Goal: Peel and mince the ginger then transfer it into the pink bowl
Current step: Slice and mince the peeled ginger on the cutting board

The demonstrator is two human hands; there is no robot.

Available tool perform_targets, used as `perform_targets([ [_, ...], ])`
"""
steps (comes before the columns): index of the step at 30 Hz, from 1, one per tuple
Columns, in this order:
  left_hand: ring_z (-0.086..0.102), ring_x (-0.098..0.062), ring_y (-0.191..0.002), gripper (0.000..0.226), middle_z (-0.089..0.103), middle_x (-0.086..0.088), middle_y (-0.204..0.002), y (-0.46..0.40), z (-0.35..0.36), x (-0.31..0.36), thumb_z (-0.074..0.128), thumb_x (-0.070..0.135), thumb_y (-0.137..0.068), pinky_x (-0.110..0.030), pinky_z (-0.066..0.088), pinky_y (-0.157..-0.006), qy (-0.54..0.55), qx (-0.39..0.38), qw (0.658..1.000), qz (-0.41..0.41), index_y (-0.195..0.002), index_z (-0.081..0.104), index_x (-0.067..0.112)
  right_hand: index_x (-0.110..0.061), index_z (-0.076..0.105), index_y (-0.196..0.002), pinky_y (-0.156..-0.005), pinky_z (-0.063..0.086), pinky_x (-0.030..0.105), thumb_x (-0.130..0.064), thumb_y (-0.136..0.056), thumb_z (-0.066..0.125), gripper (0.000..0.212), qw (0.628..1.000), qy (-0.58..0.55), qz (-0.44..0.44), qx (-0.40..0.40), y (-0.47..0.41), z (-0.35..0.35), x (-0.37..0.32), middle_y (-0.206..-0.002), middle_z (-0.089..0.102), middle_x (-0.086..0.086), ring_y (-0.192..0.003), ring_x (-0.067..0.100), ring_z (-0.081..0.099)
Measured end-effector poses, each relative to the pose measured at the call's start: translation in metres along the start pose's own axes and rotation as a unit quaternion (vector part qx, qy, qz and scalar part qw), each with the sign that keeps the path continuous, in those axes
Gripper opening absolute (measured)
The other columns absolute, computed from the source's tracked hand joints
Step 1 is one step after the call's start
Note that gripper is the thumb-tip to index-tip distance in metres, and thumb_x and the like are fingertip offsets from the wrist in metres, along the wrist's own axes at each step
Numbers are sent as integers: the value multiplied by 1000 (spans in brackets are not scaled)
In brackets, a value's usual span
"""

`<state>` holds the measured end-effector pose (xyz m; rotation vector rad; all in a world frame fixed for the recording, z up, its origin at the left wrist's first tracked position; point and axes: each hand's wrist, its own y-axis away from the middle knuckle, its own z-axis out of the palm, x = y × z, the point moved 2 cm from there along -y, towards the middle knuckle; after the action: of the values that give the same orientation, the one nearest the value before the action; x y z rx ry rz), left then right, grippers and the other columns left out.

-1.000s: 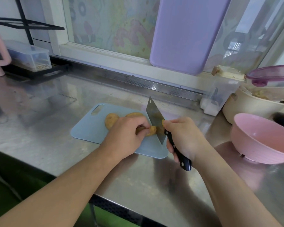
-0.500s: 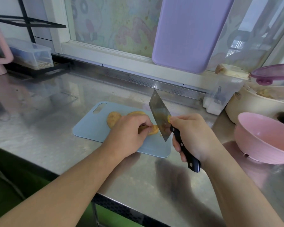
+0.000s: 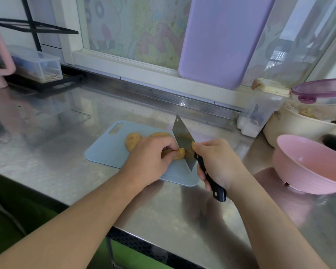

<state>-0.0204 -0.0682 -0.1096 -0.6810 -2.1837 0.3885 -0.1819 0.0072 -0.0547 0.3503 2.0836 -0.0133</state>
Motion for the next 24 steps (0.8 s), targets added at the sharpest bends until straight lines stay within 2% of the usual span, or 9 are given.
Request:
perform_targets([
  [2,58,10,-83,6,67,22,-81,0,0,0,79,25,-92,-6,40,-73,-1,3,1000,2,-89,76,28,7,53,-84,-39,36,25,-22,-107,43,39,1000,-20,-12,16,1,-3,-2,-47,52,16,-30,24,43],
  [4,57,13,-81,6,64,26,-79,0,1,-1,80,26,-92,-3,38,-72,0,7,1000,2,-88,76,28,15,54,-94,-39,34,25,-24,-109,43,43,998,-47,-23,27,2,-9,-3,-49,52,18,-29,24,41],
  [11,59,9,-82,6,65,25,-79,0,1,-2,79,27,-92,-4,39,-71,0,6,1000,-2,-88,75,29,10,63,-100,-42,33,27,-24,-108,45,40,998,-44,-33,5,7,-11,-6,-49,50,18,-28,24,40],
  [17,60,8,-83,6,68,22,-83,-1,2,-3,78,26,-92,-7,42,-72,-7,0,1000,-7,-90,75,30,15,51,-96,-38,33,23,-23,-109,44,41,999,-29,-32,9,9,-6,-7,-48,50,18,-28,23,40],
  [21,58,11,-82,5,67,22,-82,0,1,-2,78,26,-92,-4,40,-71,-9,-1,1000,-12,-90,76,30,16,52,-99,-38,35,24,-21,-108,42,39,999,-15,-35,14,12,-5,-6,-47,51,18,-28,24,41],
  [24,59,6,-82,5,68,20,-84,-1,2,-2,78,27,-92,-8,42,-71,-8,-2,1000,-15,-90,76,31,15,54,-102,-39,36,24,-22,-109,41,40,999,-8,-28,11,12,-4,-6,-46,52,17,-28,24,42],
])
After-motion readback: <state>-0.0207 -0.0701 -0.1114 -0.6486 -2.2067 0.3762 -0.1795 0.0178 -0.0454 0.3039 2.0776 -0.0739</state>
